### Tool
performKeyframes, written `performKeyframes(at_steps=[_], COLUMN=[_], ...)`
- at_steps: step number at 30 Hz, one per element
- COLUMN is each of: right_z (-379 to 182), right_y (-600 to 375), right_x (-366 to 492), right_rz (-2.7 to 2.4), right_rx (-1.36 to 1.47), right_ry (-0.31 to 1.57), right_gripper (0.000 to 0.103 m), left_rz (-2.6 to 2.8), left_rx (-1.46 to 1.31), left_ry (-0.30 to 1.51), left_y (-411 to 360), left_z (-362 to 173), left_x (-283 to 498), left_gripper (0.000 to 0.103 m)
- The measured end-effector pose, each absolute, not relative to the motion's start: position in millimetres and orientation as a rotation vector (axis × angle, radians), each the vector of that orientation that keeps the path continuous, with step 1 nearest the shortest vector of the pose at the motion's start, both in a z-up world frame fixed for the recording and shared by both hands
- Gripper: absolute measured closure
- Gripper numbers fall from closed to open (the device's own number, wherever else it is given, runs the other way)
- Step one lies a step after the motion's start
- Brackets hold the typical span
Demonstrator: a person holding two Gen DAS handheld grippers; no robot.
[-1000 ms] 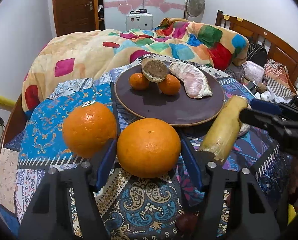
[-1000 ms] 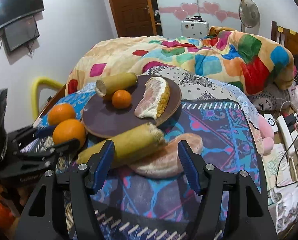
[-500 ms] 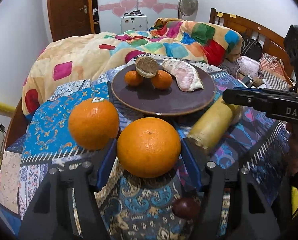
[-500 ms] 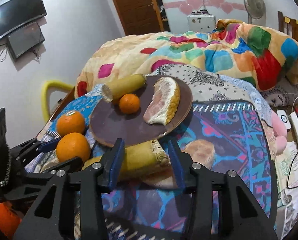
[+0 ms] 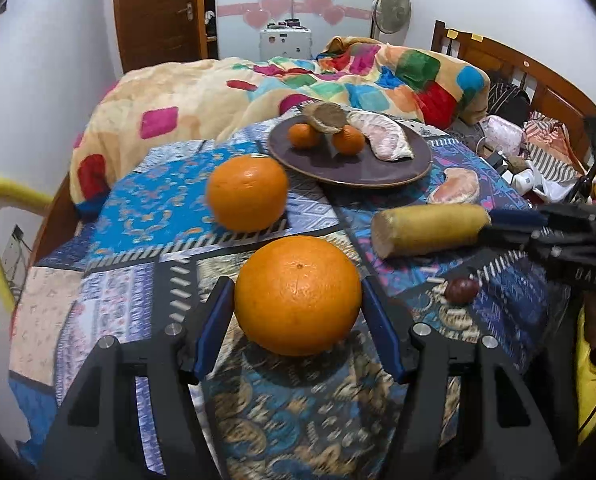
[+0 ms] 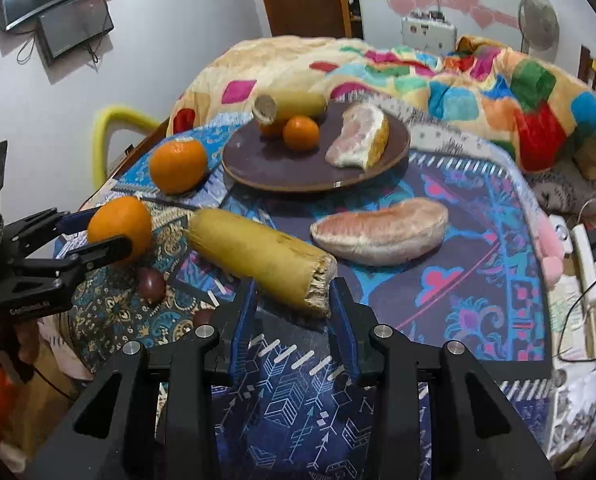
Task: Organize fruits
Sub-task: 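Close the left tool on the large orange while the right tool grasps the corn cob, then lift the orange with the left tool while the right tool raises the corn cob upright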
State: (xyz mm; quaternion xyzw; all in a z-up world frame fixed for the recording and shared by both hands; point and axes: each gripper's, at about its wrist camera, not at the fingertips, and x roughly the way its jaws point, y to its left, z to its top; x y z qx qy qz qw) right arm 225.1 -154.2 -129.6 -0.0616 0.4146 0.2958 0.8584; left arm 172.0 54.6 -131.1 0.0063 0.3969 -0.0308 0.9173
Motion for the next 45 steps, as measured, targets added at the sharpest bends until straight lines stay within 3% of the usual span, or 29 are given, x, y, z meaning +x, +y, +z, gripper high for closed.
performKeyframes(at_steps=[2,4,16,25,39,45], right_z=[-120,-114,-147,-141,-134,-133], right_y=[-151,-145,-94,-121,-186,-181], right_x=[223,222,250,237,185,191], right_rz=[0.623,0.623,0.652,0.647,0.619,0.632], right_rx=[-0.15,-0.174,-0.408,-0.369,-0.327,-0.321], right_ry=[0.833,0.787,0.85,0.86,0.907,0.893], right_gripper=[0.056,0.035,0.031,0.063,0.067,0.065], left_rz=[-0.053,-0.047,-0.035,-0.063,-0.139,-0.132], left_rx=[0.025,0.033,0.14,0.082,0.099,0.095], left_ry=[0.811,0.811,0.791,0.797,0.813,0.814], left_y=[59,62,59,63,35,33], left_z=[-130,-132,-148,-144,-139,-141], left_x=[166,163,158,156,125,129], left_gripper=[0.039,0.039,0.039,0.039,0.039,0.038])
